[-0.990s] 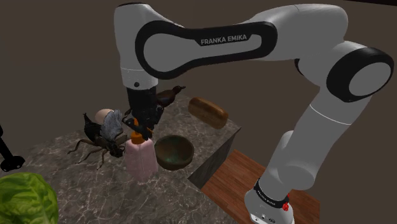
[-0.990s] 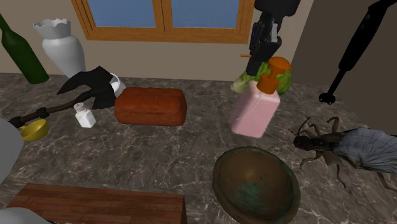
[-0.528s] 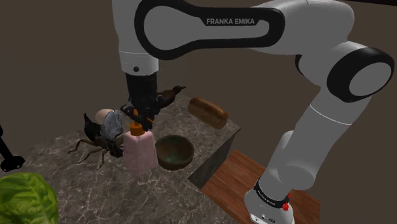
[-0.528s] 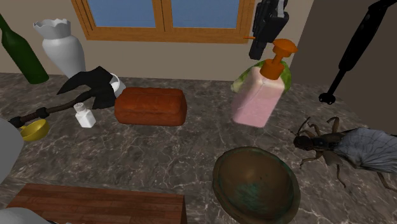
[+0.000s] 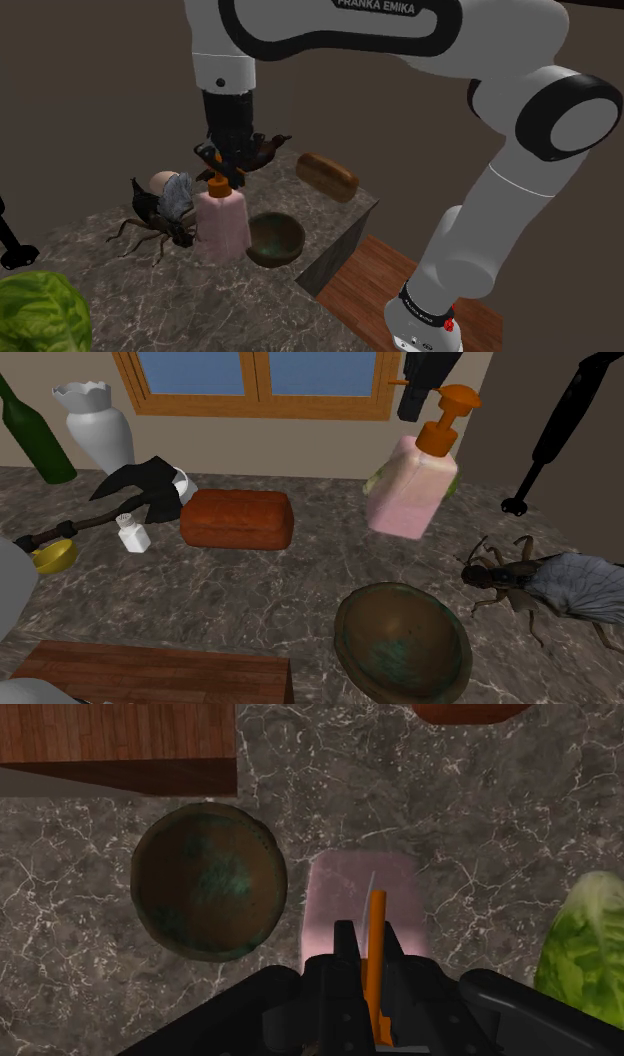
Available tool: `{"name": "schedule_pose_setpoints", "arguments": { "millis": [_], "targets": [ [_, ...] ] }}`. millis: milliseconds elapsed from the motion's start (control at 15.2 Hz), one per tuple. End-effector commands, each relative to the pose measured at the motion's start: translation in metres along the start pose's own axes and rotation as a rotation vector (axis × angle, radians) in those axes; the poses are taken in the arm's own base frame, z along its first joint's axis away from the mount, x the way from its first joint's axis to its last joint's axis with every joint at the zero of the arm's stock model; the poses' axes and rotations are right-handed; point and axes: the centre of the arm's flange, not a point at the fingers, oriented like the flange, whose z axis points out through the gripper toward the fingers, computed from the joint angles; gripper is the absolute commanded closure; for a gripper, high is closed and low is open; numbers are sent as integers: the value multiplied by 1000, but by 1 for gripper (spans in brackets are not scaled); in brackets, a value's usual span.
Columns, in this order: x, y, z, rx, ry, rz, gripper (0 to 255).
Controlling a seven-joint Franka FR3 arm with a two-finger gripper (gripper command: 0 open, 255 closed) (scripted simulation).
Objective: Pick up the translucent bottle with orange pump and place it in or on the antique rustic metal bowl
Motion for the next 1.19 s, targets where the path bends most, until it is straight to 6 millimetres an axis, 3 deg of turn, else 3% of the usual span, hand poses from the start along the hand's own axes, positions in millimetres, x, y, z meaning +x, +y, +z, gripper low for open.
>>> {"name": "schedule_pose_setpoints", "arguments": {
  "millis": [0,726,1122],
  "targets": [
    [-6,24,-15,0,-1,-1,255],
    [-31,154,-75,0,-1,-1,255],
    [-27,154,-44,0,-1,-1,255]
  ]
}}
